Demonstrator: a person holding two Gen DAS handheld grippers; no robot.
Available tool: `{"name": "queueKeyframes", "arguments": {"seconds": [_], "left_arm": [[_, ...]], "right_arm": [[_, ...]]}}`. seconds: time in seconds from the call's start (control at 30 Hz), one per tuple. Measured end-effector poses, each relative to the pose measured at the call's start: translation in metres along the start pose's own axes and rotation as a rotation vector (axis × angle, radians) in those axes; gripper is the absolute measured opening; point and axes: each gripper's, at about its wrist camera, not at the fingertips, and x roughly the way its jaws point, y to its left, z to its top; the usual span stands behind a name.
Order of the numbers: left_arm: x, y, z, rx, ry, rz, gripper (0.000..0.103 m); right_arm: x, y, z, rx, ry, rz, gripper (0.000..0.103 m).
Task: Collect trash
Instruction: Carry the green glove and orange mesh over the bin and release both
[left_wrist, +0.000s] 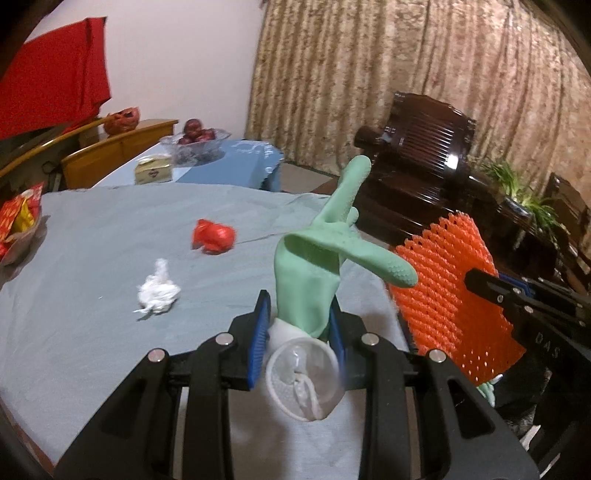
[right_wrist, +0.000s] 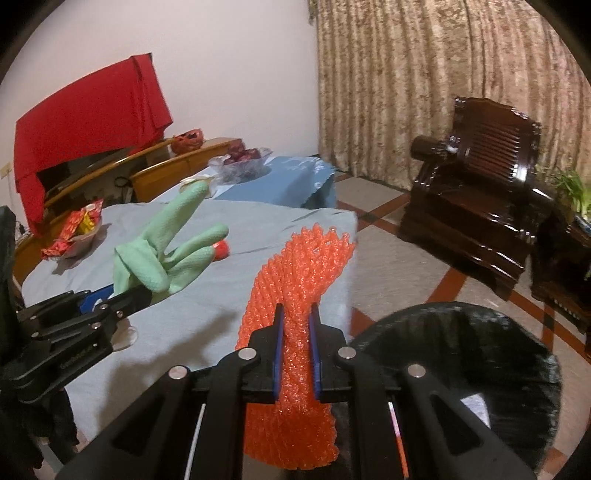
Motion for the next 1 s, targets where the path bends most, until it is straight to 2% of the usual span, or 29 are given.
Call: {"name": "queueKeyframes", "arguments": {"seconds": [0.37,1.0], "left_arm": [[0.001,-0.069,0.004,0.076,-0.011,-0.101,0.029],[0.016,-0.154,-0.009,0.168,0.013,-0.231,0.029]], "right_arm": [[-0.040,-0.070,-0.006,0.049,-0.022,-0.125,0.012],[-0.074,-0.148,-0.036,0.136,-0.011,-0.273,0.012]]}}
